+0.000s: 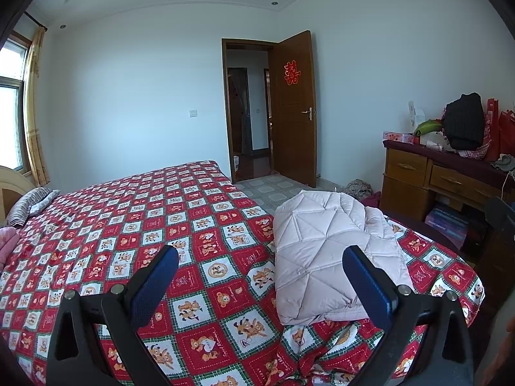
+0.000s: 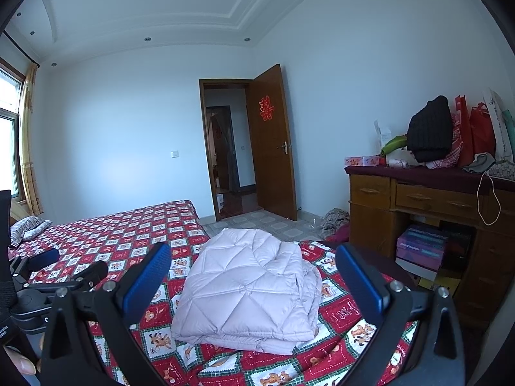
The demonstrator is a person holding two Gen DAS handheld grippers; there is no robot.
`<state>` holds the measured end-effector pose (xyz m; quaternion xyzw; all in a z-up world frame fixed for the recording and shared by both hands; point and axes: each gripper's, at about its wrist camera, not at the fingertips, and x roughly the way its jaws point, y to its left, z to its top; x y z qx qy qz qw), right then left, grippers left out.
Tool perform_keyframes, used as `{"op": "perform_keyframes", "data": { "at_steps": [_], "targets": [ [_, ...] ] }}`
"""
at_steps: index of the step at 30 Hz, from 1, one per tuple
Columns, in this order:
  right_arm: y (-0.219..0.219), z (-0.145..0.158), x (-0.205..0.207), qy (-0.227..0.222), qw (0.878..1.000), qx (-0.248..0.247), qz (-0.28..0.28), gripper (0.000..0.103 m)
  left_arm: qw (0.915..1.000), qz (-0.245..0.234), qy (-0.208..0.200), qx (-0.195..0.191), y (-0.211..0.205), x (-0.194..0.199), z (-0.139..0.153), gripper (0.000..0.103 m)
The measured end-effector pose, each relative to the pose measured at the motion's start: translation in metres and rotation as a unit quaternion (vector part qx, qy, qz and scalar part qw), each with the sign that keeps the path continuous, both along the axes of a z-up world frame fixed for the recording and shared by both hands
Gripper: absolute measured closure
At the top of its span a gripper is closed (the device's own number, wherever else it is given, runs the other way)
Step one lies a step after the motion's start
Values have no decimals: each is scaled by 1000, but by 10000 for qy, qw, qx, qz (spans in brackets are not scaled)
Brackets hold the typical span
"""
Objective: Fold large clothes
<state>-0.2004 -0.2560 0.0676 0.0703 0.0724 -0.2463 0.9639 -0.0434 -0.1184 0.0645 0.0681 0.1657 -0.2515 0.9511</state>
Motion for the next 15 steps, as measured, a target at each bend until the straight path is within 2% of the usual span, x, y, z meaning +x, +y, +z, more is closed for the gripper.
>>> {"op": "perform_keyframes", "data": {
  "at_steps": [15],
  "targets": [
    [-3,-1,3,23,10000,-4,1,0,9999,78,18,76,0,6,-3,1]
  ]
}}
